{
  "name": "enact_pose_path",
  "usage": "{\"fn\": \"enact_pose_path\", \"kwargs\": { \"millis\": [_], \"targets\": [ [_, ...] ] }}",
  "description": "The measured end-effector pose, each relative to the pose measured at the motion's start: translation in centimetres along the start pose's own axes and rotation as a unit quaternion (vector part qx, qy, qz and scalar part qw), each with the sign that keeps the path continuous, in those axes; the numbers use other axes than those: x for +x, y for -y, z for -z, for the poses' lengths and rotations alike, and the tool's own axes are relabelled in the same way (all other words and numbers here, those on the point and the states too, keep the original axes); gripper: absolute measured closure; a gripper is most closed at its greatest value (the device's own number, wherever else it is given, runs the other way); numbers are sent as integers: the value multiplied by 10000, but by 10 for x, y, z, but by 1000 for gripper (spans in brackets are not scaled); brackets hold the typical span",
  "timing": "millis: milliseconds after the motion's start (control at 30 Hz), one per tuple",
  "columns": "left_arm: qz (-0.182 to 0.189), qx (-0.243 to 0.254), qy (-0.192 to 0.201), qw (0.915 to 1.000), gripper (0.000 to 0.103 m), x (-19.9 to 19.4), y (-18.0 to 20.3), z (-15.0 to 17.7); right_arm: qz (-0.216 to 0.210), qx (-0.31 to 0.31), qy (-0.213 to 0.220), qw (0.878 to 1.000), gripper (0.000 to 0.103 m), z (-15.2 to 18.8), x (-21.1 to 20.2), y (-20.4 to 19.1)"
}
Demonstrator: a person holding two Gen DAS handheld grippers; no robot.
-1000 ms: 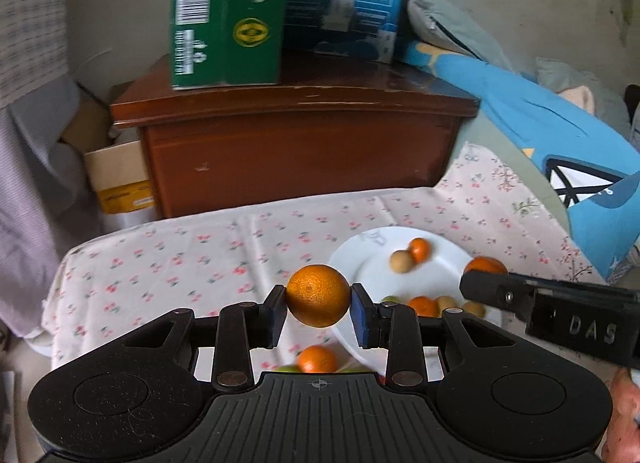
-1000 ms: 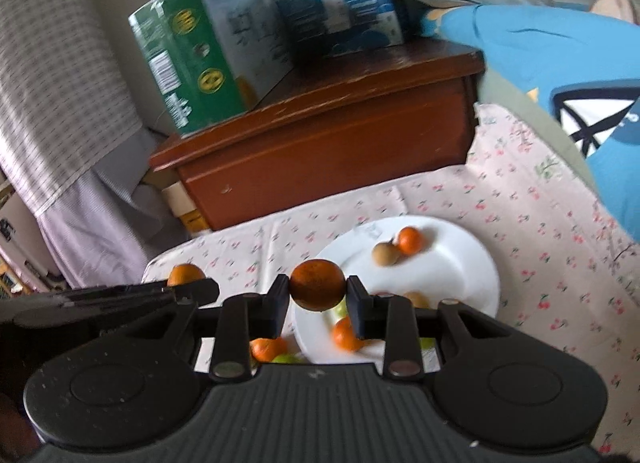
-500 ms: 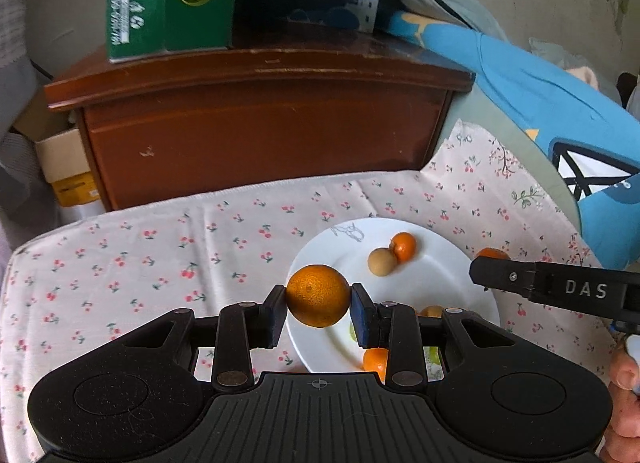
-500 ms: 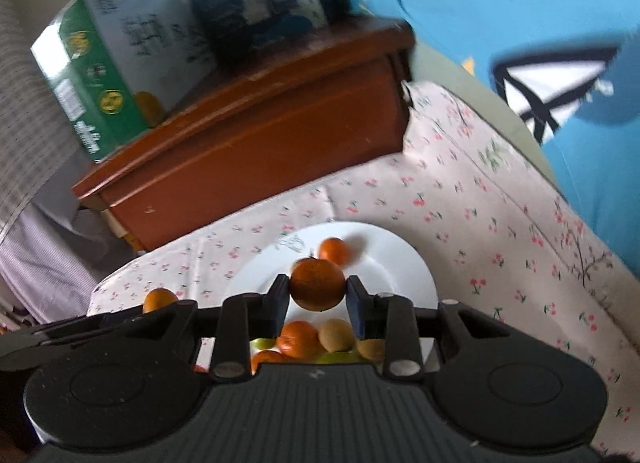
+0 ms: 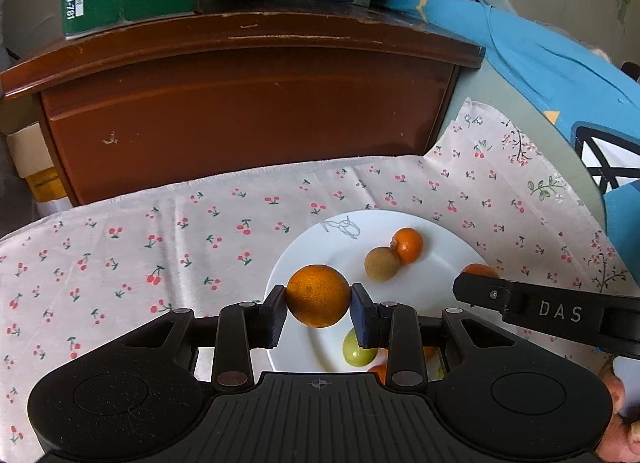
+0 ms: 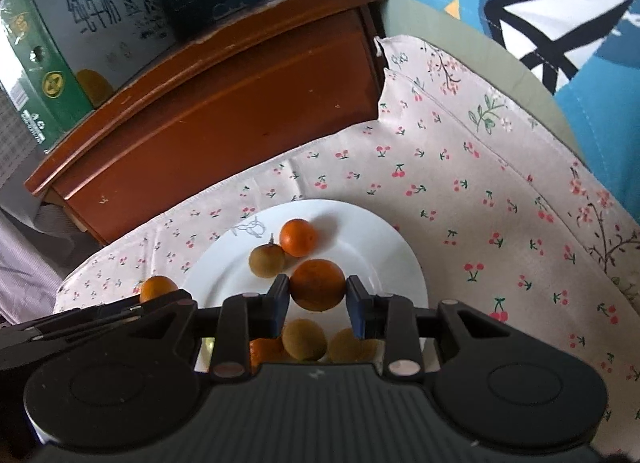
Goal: Organize fruits
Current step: 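Carry both mandarins onto the white plate and open both grippers, then withdraw both open grippers from the plate toward the fruit pile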
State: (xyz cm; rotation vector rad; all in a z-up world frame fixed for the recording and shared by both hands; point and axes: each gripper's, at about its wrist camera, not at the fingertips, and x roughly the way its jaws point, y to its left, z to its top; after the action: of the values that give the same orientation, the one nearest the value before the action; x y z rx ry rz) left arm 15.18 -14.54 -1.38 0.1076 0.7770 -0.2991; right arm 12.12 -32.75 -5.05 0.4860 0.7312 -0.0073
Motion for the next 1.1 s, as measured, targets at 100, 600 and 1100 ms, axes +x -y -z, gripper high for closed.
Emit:
{"fn": "enact_pose_path", "kwargs": {
  "millis": [100, 600, 1100],
  "targets": [
    [46, -15, -49, 10000, 72, 6, 2, 0, -6, 19, -14, 10000, 72, -2, 4, 1],
    [-318, 75, 321, 9989, 15, -22, 9, -6, 11, 122, 70, 9999, 59, -8, 2, 1],
    [-573, -152, 281, 9978, 10, -72, -16, 6, -98, -299, 107, 9994, 35, 2, -21, -29]
  ]
}}
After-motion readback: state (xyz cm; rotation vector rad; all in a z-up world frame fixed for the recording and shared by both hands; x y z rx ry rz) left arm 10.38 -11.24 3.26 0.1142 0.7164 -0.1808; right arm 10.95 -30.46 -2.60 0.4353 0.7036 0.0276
